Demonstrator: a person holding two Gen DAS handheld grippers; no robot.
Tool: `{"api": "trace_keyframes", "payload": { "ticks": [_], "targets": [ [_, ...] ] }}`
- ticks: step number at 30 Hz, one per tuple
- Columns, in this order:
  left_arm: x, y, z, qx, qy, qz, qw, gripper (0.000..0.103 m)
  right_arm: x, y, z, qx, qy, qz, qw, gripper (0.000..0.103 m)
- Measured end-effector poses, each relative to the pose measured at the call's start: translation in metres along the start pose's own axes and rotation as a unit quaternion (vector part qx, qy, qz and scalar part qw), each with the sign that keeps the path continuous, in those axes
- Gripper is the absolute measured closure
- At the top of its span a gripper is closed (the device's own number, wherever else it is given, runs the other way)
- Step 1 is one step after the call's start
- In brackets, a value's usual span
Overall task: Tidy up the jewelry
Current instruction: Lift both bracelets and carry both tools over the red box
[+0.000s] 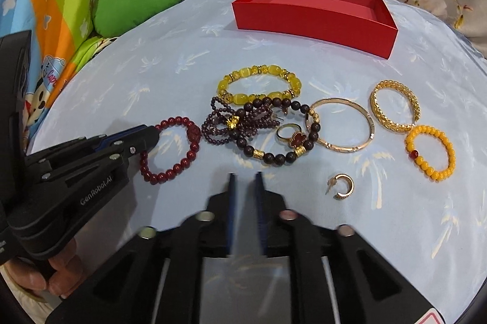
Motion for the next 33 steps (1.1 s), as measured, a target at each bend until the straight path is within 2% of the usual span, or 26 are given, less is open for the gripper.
{"api": "trace_keyframes", "payload": {
  "ticks": [6, 10, 15, 17, 21, 33],
  "targets": [
    [0.0, 0.0, 0.0, -0.002, -0.002, 0.001, 1.0, 0.095, -0.008, 0.015, -0.004, 0.01, 0.005, 0.012, 1.0, 0.074],
    [0.0, 0.002, 0.0, -0.003, -0.004, 0.001, 1.0, 0.095, -0.01, 0.025, -0.013, 0.009, 0.0, 0.021, 1.0, 0.077],
    [0.0, 0.002, -0.001, -0.002, -0.004, 0.0, 1.0, 0.095, -0.006, 0.026, -0.02, 0.005, -0.019, 0.039, 0.999, 0.093],
    [0.001, 0.003, -0.001, -0.003, -0.004, 0.0, 1.0, 0.095, -0.004, 0.025, -0.018, 0.003, -0.018, 0.042, 0.999, 0.093],
    [0.0, 0.002, -0.001, -0.003, -0.004, 0.0, 1.0, 0.095, -0.005, 0.017, -0.01, 0.004, -0.021, 0.047, 0.999, 0.095],
    [0.011, -0.002, 0.007, 0.0, -0.016, -0.001, 0.9999, 0.095, 0.021, -0.012, 0.045, 0.026, -0.009, -0.018, 0.999, 0.095]
  ]
}}
Point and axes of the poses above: each gripper's, at about its wrist camera, not at the fingertips, and z roughly against the way its jaws point, x to its right, y to its top, the point moved 3 cm from there along -z, roughly the way its jaws point, and after that the axes turned 1 degree about -x, right-handed, at the moved point
